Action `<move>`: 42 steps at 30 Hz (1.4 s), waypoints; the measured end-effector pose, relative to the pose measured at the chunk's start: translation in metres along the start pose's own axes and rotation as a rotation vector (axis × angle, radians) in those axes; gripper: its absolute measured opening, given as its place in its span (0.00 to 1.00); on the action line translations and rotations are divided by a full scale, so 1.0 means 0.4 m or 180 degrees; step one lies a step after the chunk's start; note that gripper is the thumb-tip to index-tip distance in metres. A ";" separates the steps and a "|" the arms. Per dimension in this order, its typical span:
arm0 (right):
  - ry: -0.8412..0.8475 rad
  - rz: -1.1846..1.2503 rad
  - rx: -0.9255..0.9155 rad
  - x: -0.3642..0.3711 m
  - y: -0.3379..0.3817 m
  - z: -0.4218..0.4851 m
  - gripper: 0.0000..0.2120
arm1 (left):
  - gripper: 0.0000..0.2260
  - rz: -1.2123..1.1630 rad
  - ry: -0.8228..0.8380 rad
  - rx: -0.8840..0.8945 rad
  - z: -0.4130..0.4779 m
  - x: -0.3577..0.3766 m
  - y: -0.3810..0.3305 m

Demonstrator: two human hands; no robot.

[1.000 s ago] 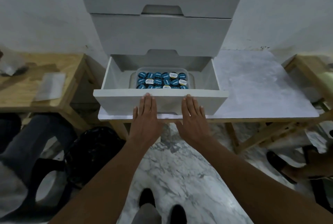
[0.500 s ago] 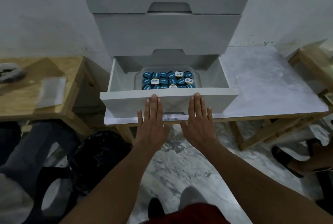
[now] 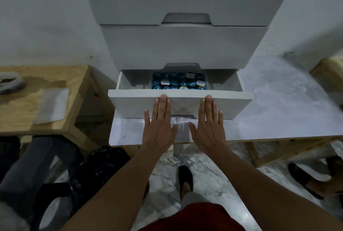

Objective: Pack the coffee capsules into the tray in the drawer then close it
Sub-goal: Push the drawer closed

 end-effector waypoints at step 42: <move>0.0097 -0.0099 -0.0197 0.021 -0.016 0.302 0.41 | 0.36 0.0041 0.0135 0.0042 0.292 0.034 0.047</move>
Point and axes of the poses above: each hand's wrist, its own z-axis towards the middle knuckle, its own x-axis out of the palm, y = z × x, the point moved 8 cm from there along z, towards the middle knuckle, and after that the axes turned 4 degrees about -z, right-handed, at the moved point
